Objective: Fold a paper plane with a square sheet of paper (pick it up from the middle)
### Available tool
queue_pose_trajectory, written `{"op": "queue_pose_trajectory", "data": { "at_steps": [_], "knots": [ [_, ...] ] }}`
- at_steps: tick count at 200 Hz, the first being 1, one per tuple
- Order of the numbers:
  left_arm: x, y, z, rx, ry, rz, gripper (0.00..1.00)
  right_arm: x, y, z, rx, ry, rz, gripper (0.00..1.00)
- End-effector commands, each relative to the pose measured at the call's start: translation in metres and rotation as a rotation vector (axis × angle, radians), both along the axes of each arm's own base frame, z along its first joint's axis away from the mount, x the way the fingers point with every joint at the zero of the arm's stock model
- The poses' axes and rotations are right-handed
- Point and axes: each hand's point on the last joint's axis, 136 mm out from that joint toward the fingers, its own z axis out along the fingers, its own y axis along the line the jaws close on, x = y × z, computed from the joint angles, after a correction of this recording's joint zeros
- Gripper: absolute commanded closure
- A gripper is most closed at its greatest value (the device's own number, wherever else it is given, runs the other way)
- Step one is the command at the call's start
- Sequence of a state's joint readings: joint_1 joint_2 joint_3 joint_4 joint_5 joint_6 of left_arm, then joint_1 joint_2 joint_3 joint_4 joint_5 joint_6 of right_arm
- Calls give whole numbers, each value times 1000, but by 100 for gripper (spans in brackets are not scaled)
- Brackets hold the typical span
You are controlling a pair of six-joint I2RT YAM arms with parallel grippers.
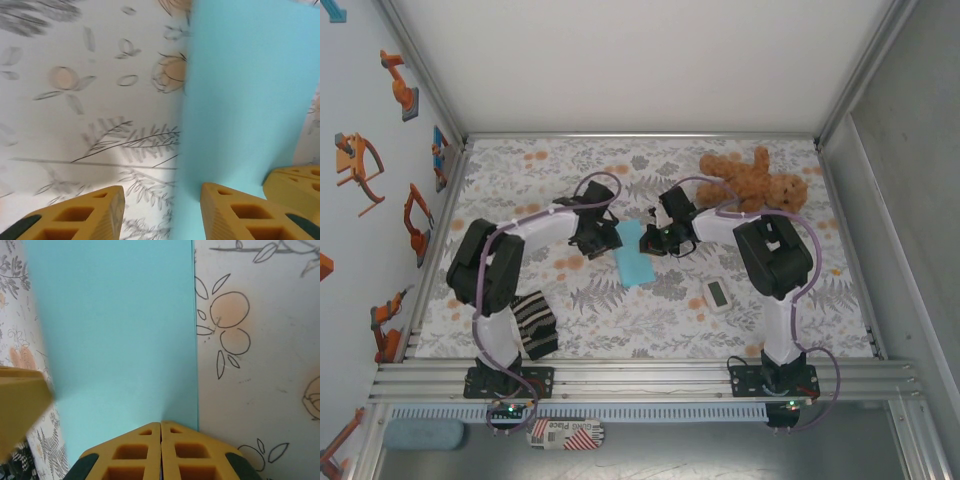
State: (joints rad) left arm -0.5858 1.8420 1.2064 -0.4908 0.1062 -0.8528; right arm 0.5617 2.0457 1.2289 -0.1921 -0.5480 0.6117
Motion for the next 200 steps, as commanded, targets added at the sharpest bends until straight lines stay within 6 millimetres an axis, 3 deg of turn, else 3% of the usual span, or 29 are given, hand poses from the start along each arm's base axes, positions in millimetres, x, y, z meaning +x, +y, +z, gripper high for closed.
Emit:
{"op": "queue_pose_trajectory", "data": {
  "at_steps": [1,36,73,150,200],
  "knots": [
    [16,-16,47,-149,-149,-14,63,-37,-37,-66,-242,151,-24,93],
    [14,-55,76,-353,-208,-91,78,-38,-39,-69,-253,160,-40,93],
    [6,-71,46,-360,-106,-93,99,-37,-39,-71,-255,165,-53,94],
    [-10,-75,-2,-328,65,-105,100,-40,-46,-75,-287,176,-62,94],
    [-21,-60,-23,-255,119,-108,100,-42,-51,-79,-321,180,-65,94]
  ]
}}
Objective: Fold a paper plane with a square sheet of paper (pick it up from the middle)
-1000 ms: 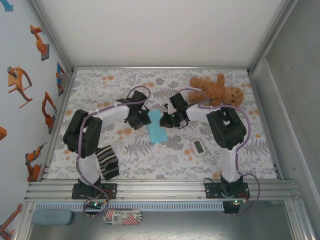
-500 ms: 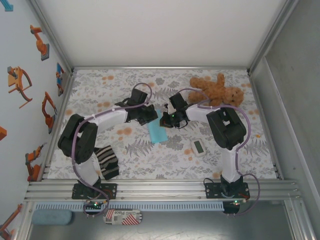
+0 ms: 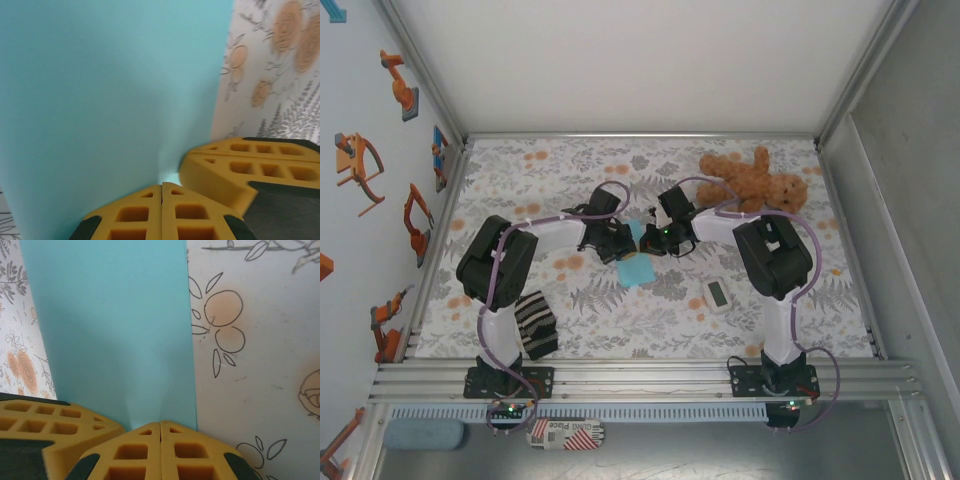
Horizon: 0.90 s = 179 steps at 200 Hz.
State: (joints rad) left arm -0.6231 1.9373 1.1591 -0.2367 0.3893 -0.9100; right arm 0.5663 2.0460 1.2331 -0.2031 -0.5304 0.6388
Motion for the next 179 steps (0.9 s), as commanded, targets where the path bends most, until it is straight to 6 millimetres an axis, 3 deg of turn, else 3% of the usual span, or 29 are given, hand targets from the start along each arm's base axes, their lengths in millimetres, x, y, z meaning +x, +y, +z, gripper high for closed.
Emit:
{"op": "queue_pose_trajectory", "data": {
  "at_steps": [1,120,152,179],
  "knots": [
    [-7,7,-4,35,33,-23,100,-42,-51,-78,-305,168,-41,94],
    [-39,73,-31,-9,92,38,97,-64,-82,-105,-454,221,-26,95],
    [-34,88,-11,-12,42,59,97,-63,-84,-106,-465,218,-21,95],
    [-15,71,30,-114,-69,44,97,-60,-81,-102,-449,207,-27,95]
  ]
}}
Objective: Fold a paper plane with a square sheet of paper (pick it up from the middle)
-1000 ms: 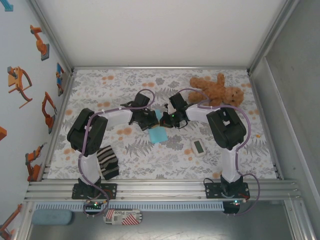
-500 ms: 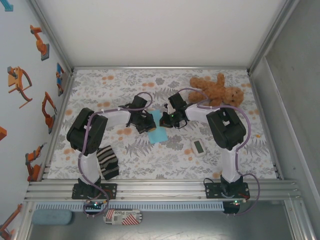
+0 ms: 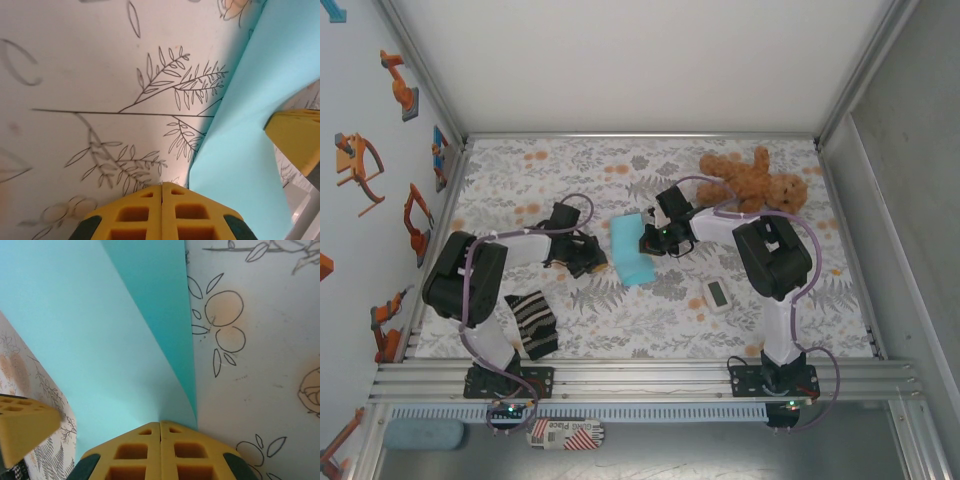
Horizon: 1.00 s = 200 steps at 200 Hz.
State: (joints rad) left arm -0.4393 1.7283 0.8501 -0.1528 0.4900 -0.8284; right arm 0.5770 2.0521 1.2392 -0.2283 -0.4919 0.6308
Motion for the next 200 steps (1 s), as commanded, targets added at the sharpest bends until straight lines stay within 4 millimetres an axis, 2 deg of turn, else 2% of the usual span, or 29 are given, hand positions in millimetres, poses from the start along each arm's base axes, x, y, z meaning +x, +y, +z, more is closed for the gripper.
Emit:
{"op": "queue_pose_trajectory", "data": {
  "at_steps": [1,24,51,72,92,112,150,178,200],
  "knots": [
    [9,-10,33,-56,-90,-29,97,-58,-78,-96,-407,209,-32,95],
    [25,-40,51,-164,-147,-53,95,-58,-78,-96,-404,210,-36,95],
    [38,-68,36,-197,-126,-78,96,-59,-77,-98,-400,216,-38,96],
    [46,-77,24,-205,-116,-72,96,-59,-75,-100,-394,224,-39,96],
    [46,-70,10,-186,-98,-63,97,-59,-76,-100,-398,227,-37,96],
    [41,-54,-7,-149,-82,-44,97,-60,-79,-100,-411,226,-35,96],
    [33,2,-40,-83,-43,52,97,-61,-81,-102,-423,227,-35,96],
    [39,24,-31,-96,-68,99,97,-62,-84,-105,-435,230,-39,96],
    [51,19,-4,-112,-128,75,97,-64,-85,-106,-437,233,-41,96]
  ]
}}
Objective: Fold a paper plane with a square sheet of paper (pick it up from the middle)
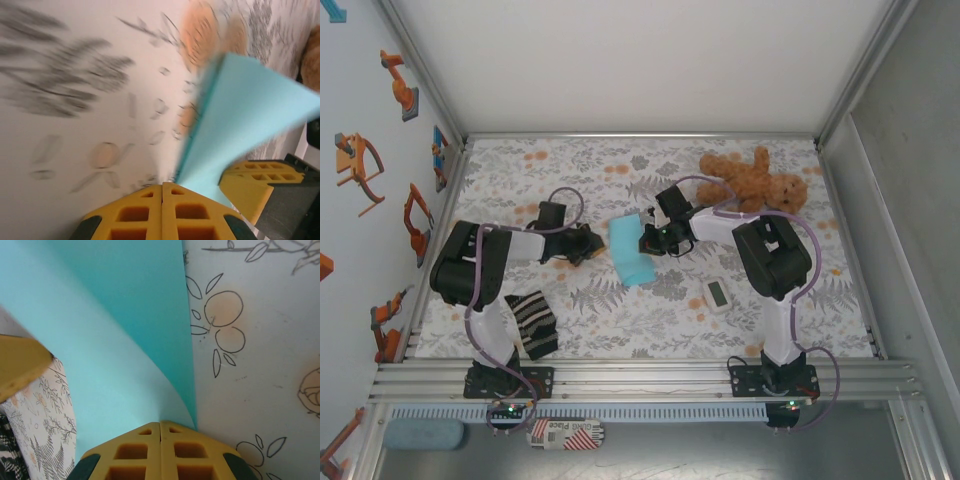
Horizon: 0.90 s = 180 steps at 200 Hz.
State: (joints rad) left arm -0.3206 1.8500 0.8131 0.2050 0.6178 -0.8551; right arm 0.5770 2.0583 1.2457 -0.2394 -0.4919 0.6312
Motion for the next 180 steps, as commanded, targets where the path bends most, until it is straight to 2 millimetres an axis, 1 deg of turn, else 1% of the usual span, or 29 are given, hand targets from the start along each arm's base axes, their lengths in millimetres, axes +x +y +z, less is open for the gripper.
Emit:
{"op": "queue_pose_trajectory", "data": {
  "at_steps": [1,19,34,52,59,74,87,101,114,131,142,155,166,180],
  "knots": [
    [-2,12,3,67,-3,4,97,-63,-84,-105,-431,224,-39,96],
    [6,-9,34,5,-82,-28,97,-64,-85,-105,-433,227,-41,96],
    [9,-28,48,-41,-123,-53,97,-63,-85,-105,-433,225,-44,96],
    [11,-52,49,-110,-129,-81,97,-63,-84,-107,-432,227,-46,96],
    [11,-59,45,-125,-120,-89,97,-63,-84,-108,-431,229,-47,96],
    [14,-69,36,-142,-95,-92,97,-63,-85,-108,-432,230,-50,97],
    [18,-71,28,-139,-78,-89,97,-63,-85,-108,-434,228,-49,97],
    [21,-68,19,-113,-63,-81,97,-65,-86,-110,-436,232,-49,97],
    [23,-60,9,-85,-46,-79,97,-65,-87,-110,-439,231,-48,97],
    [26,-34,-5,-40,-19,-48,97,-66,-88,-110,-443,230,-47,97],
    [28,-16,-9,-16,-15,-27,97,-66,-89,-110,-446,227,-46,97],
    [31,2,-11,18,-6,-16,97,-66,-90,-110,-450,227,-47,97],
    [36,14,-7,51,-9,-13,97,-67,-91,-111,-452,227,-47,97],
    [40,18,3,79,-33,-29,97,-68,-91,-112,-452,229,-47,97]
  ]
}}
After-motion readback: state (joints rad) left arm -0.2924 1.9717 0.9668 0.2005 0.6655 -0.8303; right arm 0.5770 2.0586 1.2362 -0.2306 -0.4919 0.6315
